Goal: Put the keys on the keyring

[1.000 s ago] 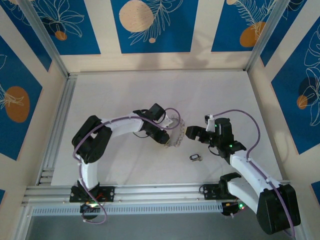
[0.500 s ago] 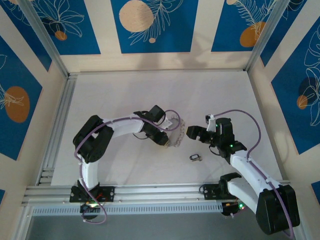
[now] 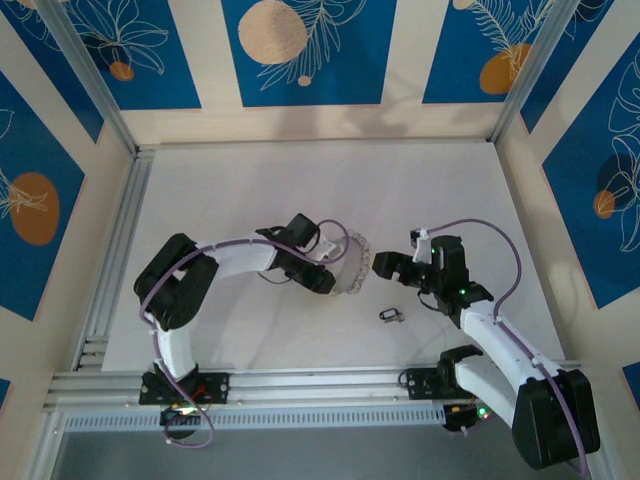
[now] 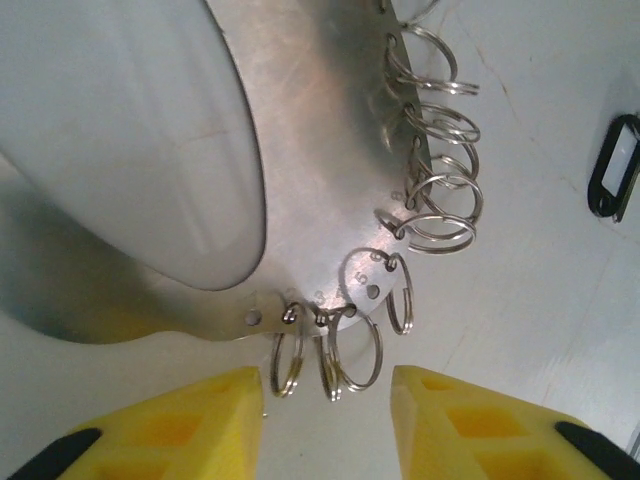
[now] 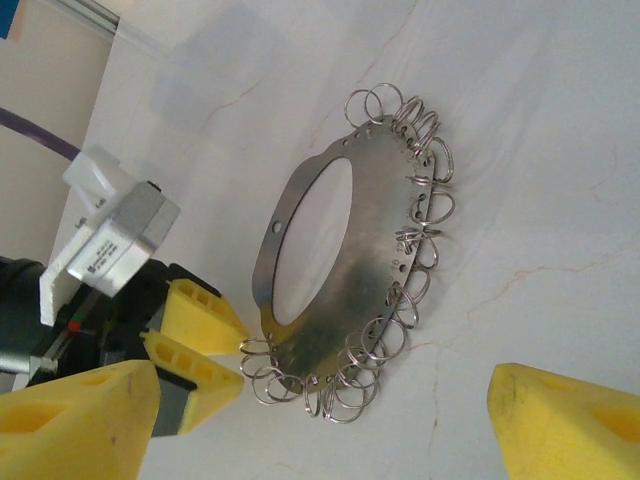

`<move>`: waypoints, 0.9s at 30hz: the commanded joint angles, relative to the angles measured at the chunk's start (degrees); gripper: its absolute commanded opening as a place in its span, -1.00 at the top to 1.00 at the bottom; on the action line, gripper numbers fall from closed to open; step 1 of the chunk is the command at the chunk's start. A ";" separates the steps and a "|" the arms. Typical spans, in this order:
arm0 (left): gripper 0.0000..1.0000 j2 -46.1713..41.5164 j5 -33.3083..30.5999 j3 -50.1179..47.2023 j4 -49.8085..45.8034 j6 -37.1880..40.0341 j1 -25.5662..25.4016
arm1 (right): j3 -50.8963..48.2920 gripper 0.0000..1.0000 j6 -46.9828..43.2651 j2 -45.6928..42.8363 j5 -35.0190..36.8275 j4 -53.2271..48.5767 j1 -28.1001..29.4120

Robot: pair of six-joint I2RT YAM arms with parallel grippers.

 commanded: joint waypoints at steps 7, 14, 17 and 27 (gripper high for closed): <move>0.44 -1.90 1.47 -1.24 3.43 -2.19 2.03 | -0.86 -0.71 -1.61 -0.36 -0.48 1.81 1.63; 0.55 -0.97 1.77 -0.76 3.01 -1.66 2.19 | -0.17 -0.72 -1.62 1.71 -0.55 2.37 2.12; 0.57 -0.29 1.86 -0.81 2.31 -1.17 2.14 | 0.05 -0.71 -1.88 1.61 -0.12 2.17 2.33; 0.57 1.40 2.18 -0.23 0.87 -0.36 0.96 | 1.99 -0.73 -4.36 1.15 1.00 -0.49 1.90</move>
